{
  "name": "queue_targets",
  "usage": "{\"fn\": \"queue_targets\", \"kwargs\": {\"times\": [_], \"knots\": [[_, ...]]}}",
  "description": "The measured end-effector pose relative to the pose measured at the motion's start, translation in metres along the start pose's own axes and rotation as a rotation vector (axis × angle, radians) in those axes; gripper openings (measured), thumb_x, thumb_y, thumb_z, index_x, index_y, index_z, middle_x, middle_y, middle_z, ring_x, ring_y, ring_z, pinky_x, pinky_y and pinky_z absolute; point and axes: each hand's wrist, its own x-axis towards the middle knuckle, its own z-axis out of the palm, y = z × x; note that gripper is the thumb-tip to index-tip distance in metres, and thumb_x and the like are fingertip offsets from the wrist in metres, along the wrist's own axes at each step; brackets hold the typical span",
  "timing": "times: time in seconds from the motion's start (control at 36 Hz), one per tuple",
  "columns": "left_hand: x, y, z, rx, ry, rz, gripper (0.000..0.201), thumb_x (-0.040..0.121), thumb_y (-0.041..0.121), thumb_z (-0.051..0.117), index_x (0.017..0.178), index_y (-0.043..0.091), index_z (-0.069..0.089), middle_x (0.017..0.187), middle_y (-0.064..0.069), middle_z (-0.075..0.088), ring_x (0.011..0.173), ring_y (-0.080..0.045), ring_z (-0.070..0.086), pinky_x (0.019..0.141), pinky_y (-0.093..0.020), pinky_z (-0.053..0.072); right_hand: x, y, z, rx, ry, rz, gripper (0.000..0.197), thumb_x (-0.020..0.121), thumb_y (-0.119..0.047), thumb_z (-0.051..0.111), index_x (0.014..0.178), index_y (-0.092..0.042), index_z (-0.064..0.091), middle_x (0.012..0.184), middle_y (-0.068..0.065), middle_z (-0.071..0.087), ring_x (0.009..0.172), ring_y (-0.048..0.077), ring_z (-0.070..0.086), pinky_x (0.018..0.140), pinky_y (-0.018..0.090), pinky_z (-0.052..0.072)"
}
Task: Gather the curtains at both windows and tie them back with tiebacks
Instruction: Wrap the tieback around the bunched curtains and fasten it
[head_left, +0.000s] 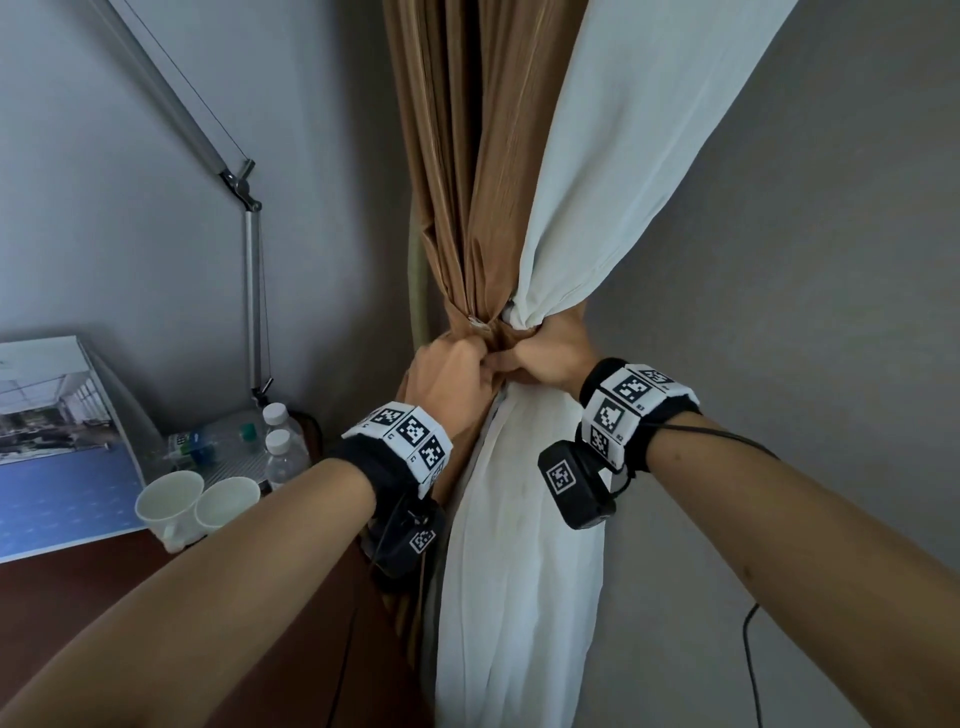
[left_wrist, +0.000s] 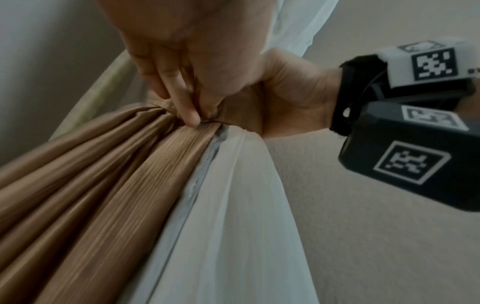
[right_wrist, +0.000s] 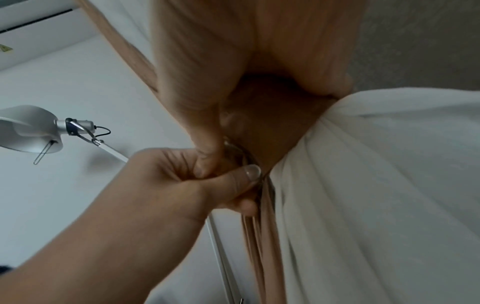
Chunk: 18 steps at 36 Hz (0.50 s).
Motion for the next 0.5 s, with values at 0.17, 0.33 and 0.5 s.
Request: {"fn": "queue_targets", "kwargs": {"times": [0.17, 0.33, 0.5], "knots": [[0.004, -0.011, 0.008, -0.288, -0.024, -0.132, 0.011, 0.084, 0.018, 0.07, 0.085, 0.008, 0.073, 0.089, -0.008, 0.072, 0.085, -0.028, 0.067, 0.07, -0.031, 0.048, -0.006, 0.005, 0.006, 0.118, 0.127, -0.108, 0.098, 0.018, -0.092, 0.068, 0.098, -0.035, 0.068, 0.114, -0.004, 0.066, 0.12, 0.02, 0.056, 0.106, 0.037, 0.045], [0.019, -0.038, -0.022, -0.853, -0.393, -0.512, 0.022, 0.081, 0.018, 0.078, 0.098, 0.004, 0.076, 0.095, -0.009, 0.076, 0.09, -0.016, 0.072, 0.089, -0.029, 0.055, -0.021, -0.015, -0.009, 0.255, 0.147, -0.164, 0.042, 0.051, -0.05, 0.09, 0.082, -0.029, 0.069, 0.091, -0.014, 0.073, 0.094, 0.002, 0.067, 0.092, 0.026, 0.054], [0.044, -0.055, -0.03, -0.613, -0.284, -0.448, 0.066, 0.063, 0.02, 0.091, 0.118, 0.011, 0.054, 0.11, 0.002, 0.062, 0.101, -0.012, 0.059, 0.086, -0.023, 0.045, -0.016, -0.019, -0.006, 0.323, 0.052, -0.139, 0.064, 0.044, -0.052, 0.091, 0.099, -0.025, 0.073, 0.1, -0.015, 0.074, 0.1, 0.0, 0.066, 0.096, 0.026, 0.052]]}}
